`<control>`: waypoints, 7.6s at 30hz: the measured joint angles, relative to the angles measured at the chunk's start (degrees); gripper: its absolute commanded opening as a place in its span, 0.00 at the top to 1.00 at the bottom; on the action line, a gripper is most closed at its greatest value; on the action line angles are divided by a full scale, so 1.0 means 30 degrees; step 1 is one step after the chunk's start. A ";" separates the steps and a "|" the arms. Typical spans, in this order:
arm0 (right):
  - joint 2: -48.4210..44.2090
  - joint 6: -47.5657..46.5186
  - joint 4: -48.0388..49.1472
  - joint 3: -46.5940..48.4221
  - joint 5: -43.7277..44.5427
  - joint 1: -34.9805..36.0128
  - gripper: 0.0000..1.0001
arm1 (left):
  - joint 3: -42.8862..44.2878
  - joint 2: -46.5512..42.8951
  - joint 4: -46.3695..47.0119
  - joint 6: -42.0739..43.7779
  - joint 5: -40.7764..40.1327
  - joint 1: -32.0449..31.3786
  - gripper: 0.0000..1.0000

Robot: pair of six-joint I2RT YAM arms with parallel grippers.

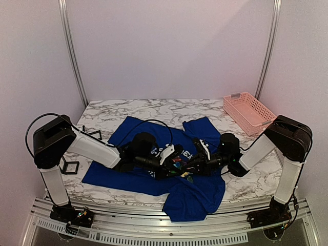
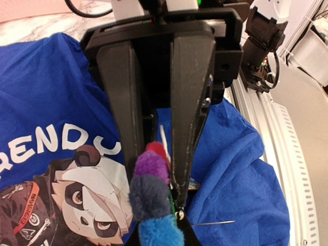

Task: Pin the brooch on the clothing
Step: Pin the clothing with brooches onto the flattened clothing.

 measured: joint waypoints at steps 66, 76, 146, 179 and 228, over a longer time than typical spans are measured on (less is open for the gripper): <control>-0.0430 -0.0401 -0.1676 0.0087 -0.0401 -0.0138 0.80 | -0.0058 0.0000 0.0109 -0.0131 0.0138 0.0000 1.00; -0.0430 -0.0408 -0.1756 0.0073 -0.0262 -0.0153 0.88 | -0.0058 0.0000 0.0189 -0.0138 0.0131 0.0000 1.00; -0.0102 -0.0474 -0.4881 0.1311 -0.0998 -0.0350 1.00 | -0.1464 -0.3111 -0.2339 0.6652 0.0896 0.1413 0.33; -0.0036 0.0291 -0.5676 0.1399 -0.1086 -0.0350 1.00 | -0.3075 0.0561 0.4918 0.5748 -0.2798 -0.0787 0.23; 0.0539 -0.0692 -0.5530 0.1443 -0.2514 -0.0372 1.00 | -0.3191 0.1392 0.7453 0.4022 -0.0845 -0.0554 0.79</control>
